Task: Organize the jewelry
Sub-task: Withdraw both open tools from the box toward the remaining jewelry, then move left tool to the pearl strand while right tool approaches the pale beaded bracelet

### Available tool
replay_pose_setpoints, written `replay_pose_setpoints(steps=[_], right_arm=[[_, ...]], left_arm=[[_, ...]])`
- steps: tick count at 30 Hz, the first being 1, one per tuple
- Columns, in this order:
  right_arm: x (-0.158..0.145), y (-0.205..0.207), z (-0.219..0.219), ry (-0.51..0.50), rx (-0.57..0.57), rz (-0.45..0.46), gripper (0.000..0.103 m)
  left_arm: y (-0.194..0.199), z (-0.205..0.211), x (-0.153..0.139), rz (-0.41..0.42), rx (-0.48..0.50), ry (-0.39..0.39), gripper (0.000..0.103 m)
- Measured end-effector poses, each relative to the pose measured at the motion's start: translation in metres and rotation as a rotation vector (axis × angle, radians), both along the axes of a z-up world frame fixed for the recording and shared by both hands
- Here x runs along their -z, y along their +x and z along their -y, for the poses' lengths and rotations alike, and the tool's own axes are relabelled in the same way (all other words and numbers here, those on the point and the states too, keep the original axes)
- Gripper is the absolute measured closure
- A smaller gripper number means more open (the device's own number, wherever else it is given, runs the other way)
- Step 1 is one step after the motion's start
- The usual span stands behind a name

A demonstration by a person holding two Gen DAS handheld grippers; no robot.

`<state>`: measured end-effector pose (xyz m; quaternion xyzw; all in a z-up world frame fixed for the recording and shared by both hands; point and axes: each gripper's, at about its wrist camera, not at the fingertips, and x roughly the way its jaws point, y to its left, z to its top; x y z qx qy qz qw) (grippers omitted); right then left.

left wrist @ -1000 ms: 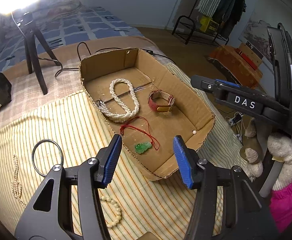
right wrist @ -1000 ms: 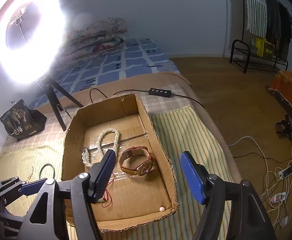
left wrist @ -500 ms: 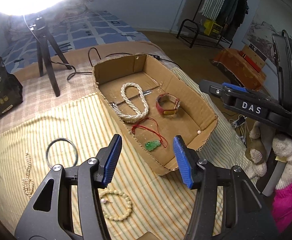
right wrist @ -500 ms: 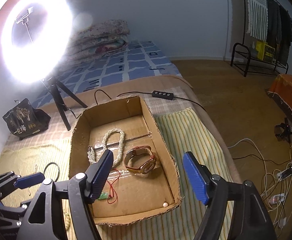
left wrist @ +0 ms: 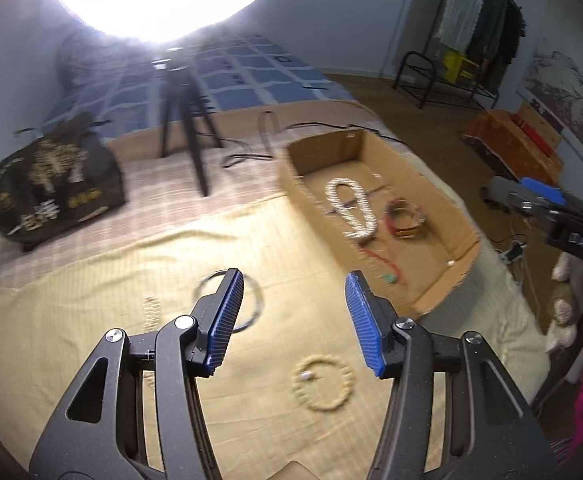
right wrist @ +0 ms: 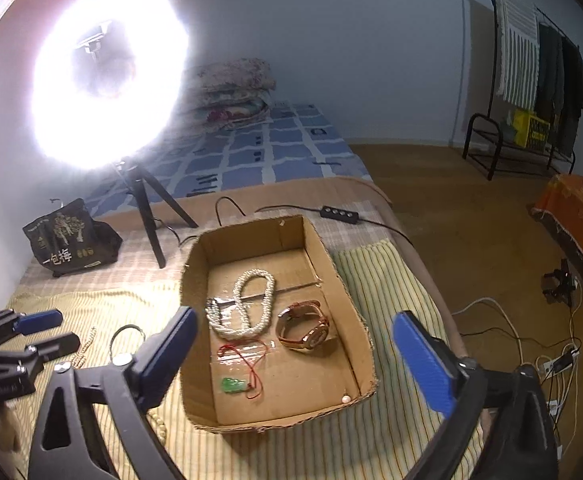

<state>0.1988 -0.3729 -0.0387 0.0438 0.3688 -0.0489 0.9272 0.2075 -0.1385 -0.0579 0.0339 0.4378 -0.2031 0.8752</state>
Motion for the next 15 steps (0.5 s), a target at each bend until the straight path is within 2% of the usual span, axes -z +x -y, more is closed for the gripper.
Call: replay_pose_setpoints(steps=[9,15], right_arm=[[-0.009,-0.017,-0.034,-0.002,-0.079,0.015,0.001],[-0.001,-0.038,-0.066,-0.022,-0.152,-0.014,0.001]], left_arm=[[0.002,-0.072,0.009,-0.033,-0.108,0.043,0.048],[0.008,-0.111,0.017,-0.070,-0.188,0.060,0.048]])
